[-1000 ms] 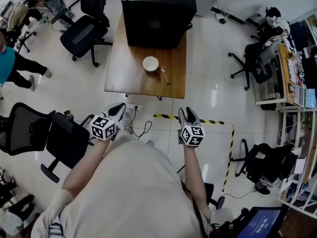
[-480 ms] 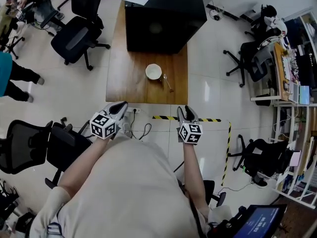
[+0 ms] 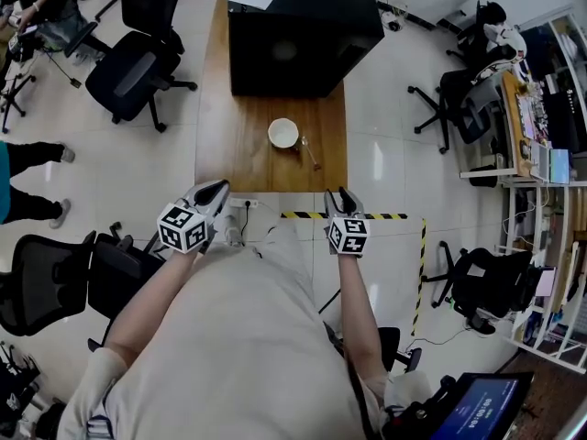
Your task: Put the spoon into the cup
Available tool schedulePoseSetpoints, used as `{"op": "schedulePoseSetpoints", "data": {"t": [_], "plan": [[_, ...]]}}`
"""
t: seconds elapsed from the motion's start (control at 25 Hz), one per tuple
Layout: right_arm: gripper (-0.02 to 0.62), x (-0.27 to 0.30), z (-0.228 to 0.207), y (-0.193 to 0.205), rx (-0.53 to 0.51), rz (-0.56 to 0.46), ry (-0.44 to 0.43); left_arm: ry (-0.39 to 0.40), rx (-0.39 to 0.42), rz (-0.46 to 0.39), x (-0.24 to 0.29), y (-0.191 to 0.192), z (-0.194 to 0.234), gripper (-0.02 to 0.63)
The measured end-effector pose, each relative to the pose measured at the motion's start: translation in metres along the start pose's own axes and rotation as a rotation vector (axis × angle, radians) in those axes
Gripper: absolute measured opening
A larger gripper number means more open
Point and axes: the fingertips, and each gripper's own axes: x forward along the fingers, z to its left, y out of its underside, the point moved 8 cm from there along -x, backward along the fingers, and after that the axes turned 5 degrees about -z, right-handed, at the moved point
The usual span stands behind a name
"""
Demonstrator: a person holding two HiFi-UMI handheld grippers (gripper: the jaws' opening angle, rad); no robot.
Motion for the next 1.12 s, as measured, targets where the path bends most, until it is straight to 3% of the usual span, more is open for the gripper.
{"op": "schedulePoseSetpoints", "data": {"t": [0.4, 0.72, 1.12], "plan": [[0.166, 0.051, -0.025, 0.016, -0.160, 0.105, -0.073, -0.116, -0.026, -0.032, 0.007, -0.008, -0.009, 0.000], [0.183, 0.116, -0.036, 0.039, -0.289, 0.259, -0.194, -0.185, -0.051, -0.042, 0.035, -0.015, -0.033, 0.000], [0.183, 0.171, -0.058, 0.080, -0.299, 0.407, -0.272, -0.261, -0.034, -0.004, 0.063, -0.016, -0.055, 0.000]]}}
